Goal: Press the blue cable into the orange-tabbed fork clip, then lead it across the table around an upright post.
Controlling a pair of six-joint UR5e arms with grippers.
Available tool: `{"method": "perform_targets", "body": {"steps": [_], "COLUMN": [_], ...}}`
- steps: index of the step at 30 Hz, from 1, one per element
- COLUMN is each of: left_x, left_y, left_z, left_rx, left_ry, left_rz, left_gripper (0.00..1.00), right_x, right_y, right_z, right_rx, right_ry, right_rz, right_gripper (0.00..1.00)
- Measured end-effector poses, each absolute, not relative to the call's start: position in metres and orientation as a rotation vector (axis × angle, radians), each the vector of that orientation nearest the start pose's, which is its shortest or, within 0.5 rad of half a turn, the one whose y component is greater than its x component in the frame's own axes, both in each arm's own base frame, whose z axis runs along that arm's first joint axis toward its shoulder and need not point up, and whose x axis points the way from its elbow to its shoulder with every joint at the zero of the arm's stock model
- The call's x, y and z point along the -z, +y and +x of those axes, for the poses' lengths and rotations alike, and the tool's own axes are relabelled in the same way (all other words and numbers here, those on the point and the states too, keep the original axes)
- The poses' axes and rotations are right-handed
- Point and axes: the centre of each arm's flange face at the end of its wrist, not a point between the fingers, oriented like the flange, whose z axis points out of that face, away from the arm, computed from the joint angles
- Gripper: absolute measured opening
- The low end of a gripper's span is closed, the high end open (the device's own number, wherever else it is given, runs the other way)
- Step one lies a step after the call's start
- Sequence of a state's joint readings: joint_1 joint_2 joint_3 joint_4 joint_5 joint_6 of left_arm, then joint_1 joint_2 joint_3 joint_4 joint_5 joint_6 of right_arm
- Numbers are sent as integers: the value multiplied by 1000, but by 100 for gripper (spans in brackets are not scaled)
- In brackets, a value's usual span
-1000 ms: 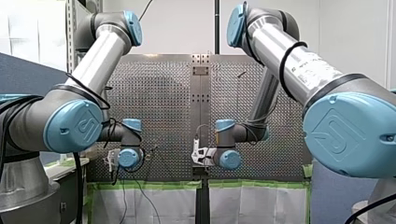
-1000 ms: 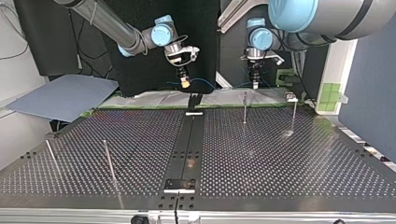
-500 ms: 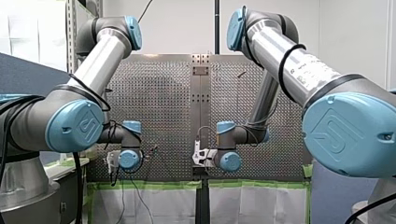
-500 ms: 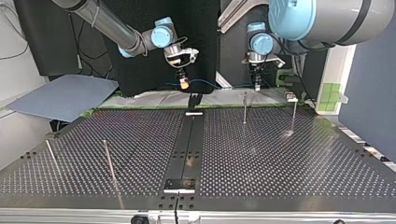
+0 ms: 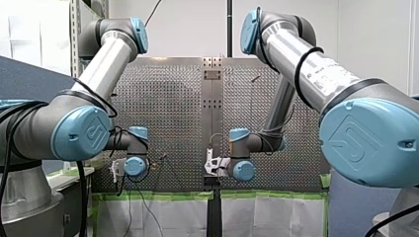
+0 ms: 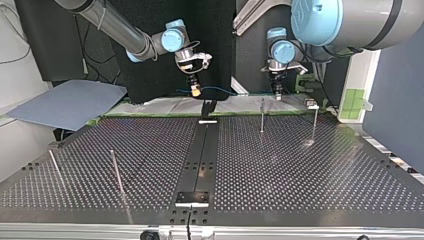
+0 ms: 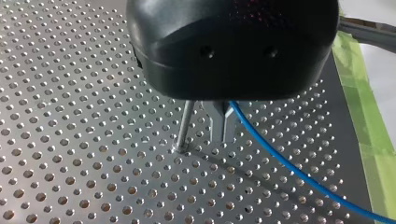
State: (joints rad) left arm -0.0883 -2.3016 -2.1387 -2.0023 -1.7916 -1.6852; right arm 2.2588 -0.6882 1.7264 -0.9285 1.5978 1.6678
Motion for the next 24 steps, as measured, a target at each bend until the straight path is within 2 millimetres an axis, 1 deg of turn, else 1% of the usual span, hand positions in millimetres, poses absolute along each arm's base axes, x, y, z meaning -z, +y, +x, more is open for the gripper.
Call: {"method": "perform_targets", "body": {"steps": [5, 10, 15, 24], "left_x": [12, 12, 11, 8], "left_y": [-150, -150, -149, -146], "left_z": [460, 461, 464, 475], "left_rx": [-43, -43, -42, -28], "left_ry": [1713, 1711, 1706, 1692], "left_rz": [-190, -191, -193, -206], "left_gripper": [0, 0, 0, 0], "right_x": [21, 35, 30, 27], "right_y": [-398, -405, -415, -421], "right_z": [493, 499, 510, 512], "right_rx": [-1666, -1650, -1662, -1668], "right_ry": [-968, -975, -965, -961], "right_rz": [1750, 1774, 1767, 1754], "right_gripper": [0, 0, 0, 0]}}
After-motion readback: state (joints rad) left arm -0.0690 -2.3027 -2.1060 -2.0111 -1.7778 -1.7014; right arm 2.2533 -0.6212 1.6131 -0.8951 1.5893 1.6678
